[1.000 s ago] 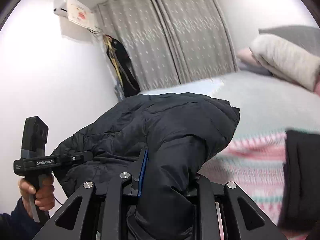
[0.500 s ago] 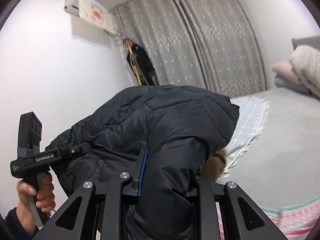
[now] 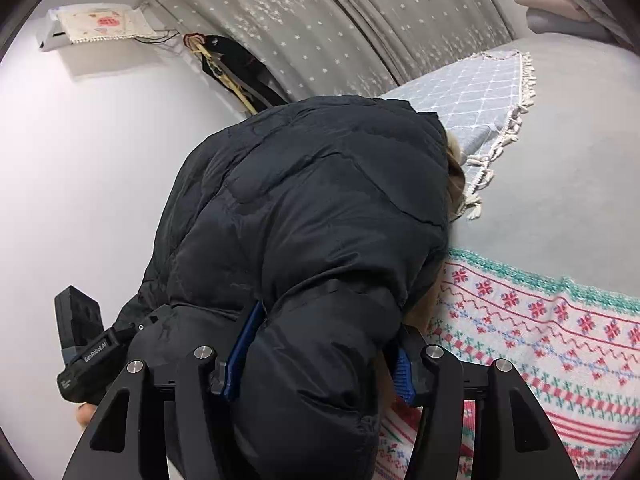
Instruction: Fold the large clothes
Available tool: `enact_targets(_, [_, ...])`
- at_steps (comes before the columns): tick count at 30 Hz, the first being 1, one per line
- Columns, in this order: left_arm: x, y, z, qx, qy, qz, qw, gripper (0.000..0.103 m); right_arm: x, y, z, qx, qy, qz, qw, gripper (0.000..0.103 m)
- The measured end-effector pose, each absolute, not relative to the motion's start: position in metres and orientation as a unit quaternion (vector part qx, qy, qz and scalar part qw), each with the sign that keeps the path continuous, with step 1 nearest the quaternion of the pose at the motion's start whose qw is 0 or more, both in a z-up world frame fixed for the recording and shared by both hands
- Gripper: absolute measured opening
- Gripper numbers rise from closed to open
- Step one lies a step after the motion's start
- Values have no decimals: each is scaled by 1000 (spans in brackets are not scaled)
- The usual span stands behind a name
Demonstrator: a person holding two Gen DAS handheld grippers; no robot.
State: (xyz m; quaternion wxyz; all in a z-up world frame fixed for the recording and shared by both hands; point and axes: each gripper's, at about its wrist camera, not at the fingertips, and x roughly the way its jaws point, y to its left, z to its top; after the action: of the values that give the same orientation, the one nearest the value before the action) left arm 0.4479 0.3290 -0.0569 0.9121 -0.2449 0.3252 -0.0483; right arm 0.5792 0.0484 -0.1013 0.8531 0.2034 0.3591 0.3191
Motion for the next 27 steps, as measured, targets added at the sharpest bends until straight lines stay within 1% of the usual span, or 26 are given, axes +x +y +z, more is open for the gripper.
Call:
enact_targets(3, [443, 332, -47, -242, 329, -37, 912, 69, 577, 42, -96, 203, 365, 314, 852, 59])
enact_targets(9, [413, 334, -26, -238, 328, 11, 914, 70, 540, 17, -75, 200, 365, 302, 858, 59])
enact_targets(14, [353, 327, 7, -213, 301, 74, 927, 70, 498, 4, -53, 184, 358, 307, 862, 59])
enact_targets(18, [290, 291, 40, -161, 279, 123, 939, 71, 457, -1, -34, 176, 352, 329, 858, 59])
enact_targets(19, [271, 278, 49, -153, 267, 131, 942, 78, 447, -3, -29, 174, 349, 335, 858, 59])
enact_targets(20, [257, 267, 54, -153, 259, 131, 944, 88, 430, -5, -21, 166, 344, 340, 859, 59])
enact_targets(22, [227, 248, 63, -157, 248, 127, 947, 90, 407, -8, -10, 155, 335, 345, 863, 60])
enact_targets(24, [200, 228, 67, -152, 248, 130, 948, 92, 378, -12, 2, 143, 325, 354, 865, 64])
enact_targets(26, [184, 214, 64, -141, 257, 136, 946, 93, 344, -17, 15, 122, 315, 360, 870, 72])
enact_targets(27, [174, 203, 63, -133, 267, 137, 945, 93, 333, -18, 18, 114, 310, 361, 872, 78])
